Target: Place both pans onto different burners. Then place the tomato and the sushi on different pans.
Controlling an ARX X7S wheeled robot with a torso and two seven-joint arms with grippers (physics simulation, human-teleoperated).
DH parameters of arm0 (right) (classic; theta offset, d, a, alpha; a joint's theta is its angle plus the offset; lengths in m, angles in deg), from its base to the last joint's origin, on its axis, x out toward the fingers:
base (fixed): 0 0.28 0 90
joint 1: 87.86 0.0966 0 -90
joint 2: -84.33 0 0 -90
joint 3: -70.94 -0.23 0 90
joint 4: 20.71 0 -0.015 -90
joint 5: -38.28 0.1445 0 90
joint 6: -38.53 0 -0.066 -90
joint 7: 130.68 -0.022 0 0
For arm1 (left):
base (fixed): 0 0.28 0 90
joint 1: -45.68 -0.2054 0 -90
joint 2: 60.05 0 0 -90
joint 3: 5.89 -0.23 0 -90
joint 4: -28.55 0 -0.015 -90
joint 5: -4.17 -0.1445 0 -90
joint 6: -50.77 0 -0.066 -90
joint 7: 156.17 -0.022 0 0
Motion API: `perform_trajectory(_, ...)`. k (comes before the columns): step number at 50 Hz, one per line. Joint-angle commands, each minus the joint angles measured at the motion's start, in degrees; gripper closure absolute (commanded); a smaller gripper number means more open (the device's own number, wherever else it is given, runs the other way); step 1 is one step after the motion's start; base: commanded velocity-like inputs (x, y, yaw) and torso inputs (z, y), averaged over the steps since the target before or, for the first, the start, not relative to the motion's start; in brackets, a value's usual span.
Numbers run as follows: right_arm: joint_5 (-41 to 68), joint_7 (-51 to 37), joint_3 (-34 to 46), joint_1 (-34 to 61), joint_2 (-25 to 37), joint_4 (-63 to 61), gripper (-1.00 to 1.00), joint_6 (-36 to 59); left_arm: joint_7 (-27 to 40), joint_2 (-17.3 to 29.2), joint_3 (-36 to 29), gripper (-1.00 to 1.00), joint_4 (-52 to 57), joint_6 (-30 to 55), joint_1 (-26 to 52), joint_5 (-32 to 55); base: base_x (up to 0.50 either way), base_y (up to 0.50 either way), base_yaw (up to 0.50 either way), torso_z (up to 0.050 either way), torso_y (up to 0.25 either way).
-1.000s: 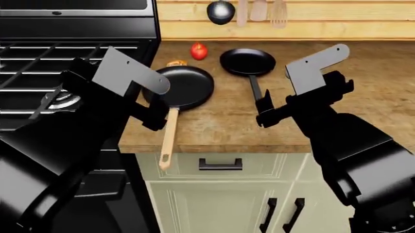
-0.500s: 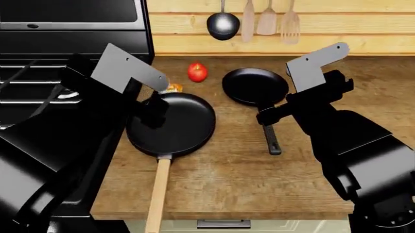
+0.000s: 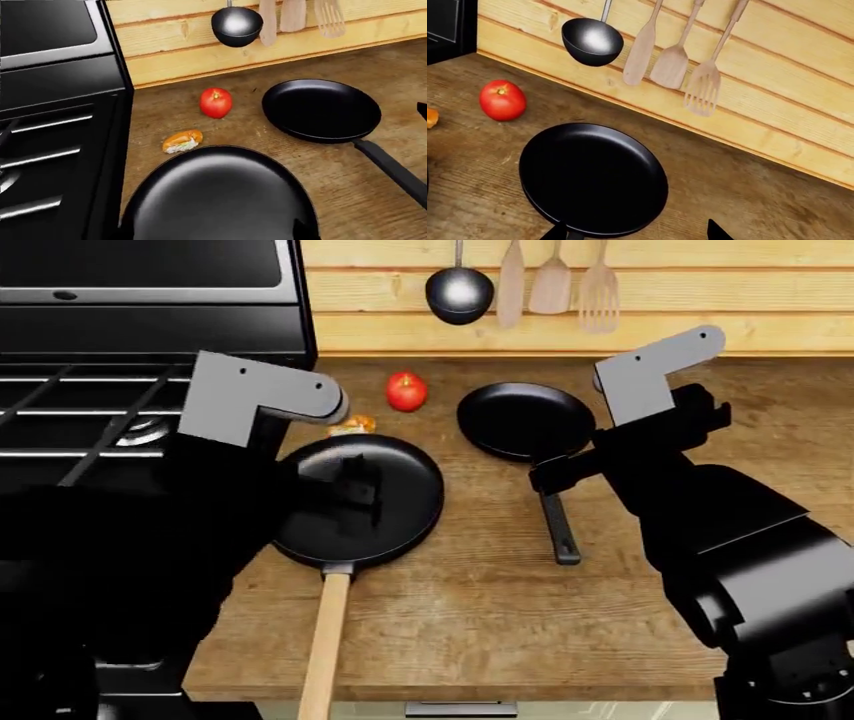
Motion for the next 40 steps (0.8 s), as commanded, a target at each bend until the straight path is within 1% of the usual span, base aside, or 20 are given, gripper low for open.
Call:
perform_trajectory(1, 0.00, -0.25, 0.06, -0.12, -0.21, 0.71, -1.00, -0.57, 23.11, 7.19, -9.37, -1.00, 3.64, -16.37, 0.10, 30.21, 0.00, 0.00, 0.00, 0.000, 0.000)
perform_trajectory(2, 0.02, -0.27, 0.05, -0.12, -0.23, 0.71, -1.00, -0.55, 23.03, 8.70, -11.33, -1.00, 5.40, -18.94, 0.47, 30.81, 0.00, 0.00, 0.00, 0.000, 0.000)
perform_trajectory(4, -0.03, -0.30, 0.19, -0.05, -0.33, 0.97, -1.00, -0.72, 23.10, 13.00, -17.86, -1.00, 9.09, -27.33, 1.85, 32.72, 0.00, 0.00, 0.00, 0.000, 0.000)
perform_trajectory(6, -0.17, -0.33, 0.41, -0.13, -0.48, 1.58, -1.00, -1.23, 23.09, 15.46, -23.22, -1.00, 13.25, -34.63, 1.98, 33.29, 0.00, 0.00, 0.00, 0.000, 0.000)
perform_trajectory(7, -0.18, -0.35, 0.43, -0.19, -0.53, 1.75, -1.00, -1.35, 23.00, 16.08, -24.79, -1.00, 14.35, -37.23, 1.51, 33.62, 0.00, 0.00, 0.00, 0.000, 0.000)
perform_trajectory(11, -0.26, -0.29, 0.64, 0.05, -0.70, 2.57, -1.00, -1.67, 22.94, 17.83, -29.28, -1.00, 18.17, -42.82, 1.01, 33.13, 0.00, 0.00, 0.00, 0.000, 0.000)
perform_trajectory(14, -0.39, -0.35, 0.74, -0.24, -0.98, 3.47, -1.00, -2.62, 22.83, 18.90, -33.33, -1.00, 20.25, -45.23, 1.62, 33.13, 0.00, 0.00, 0.00, 0.000, 0.000)
perform_trajectory(18, -0.11, -0.28, 0.47, -0.20, -0.89, 3.33, -1.00, -2.30, 21.71, 18.58, -35.93, -1.00, 20.34, -45.55, 0.53, 31.69, 0.00, 0.00, 0.00, 0.000, 0.000)
perform_trajectory(25, 0.09, -0.27, 0.40, -0.62, -0.95, 3.31, -1.00, -2.70, 21.21, 19.38, -37.48, -1.00, 21.36, -47.74, -3.13, 28.22, 0.00, 0.00, 0.00, 0.000, 0.000)
perform_trajectory(27, 0.00, -0.32, 0.58, -0.93, -0.91, 3.49, -1.00, -3.00, 20.33, 20.01, -37.33, -1.00, 20.33, -48.08, -3.48, 27.60, 0.00, 0.00, 0.00, 0.000, 0.000)
perform_trajectory(30, -0.01, -0.33, 0.56, -0.83, -1.02, 3.92, -1.00, -3.32, 19.14, 19.56, -37.80, -1.00, 19.34, -48.50, -4.80, 25.35, 0.00, 0.00, 0.00, 0.000, 0.000)
perform_trajectory(34, -0.10, -0.10, 0.80, -1.10, -1.11, 4.84, -1.00, -4.49, 16.69, 19.50, -36.51, -1.00, 16.83, -51.93, -7.90, 22.73, 0.00, 0.00, 0.00, 0.000, 0.000)
perform_trajectory(40, -0.16, 0.09, 0.80, -1.60, -1.19, 6.24, -1.00, -5.98, 13.53, 18.62, -37.54, -1.00, 11.72, -49.92, -6.67, 20.05, 0.00, 0.00, 0.00, 0.000, 0.000)
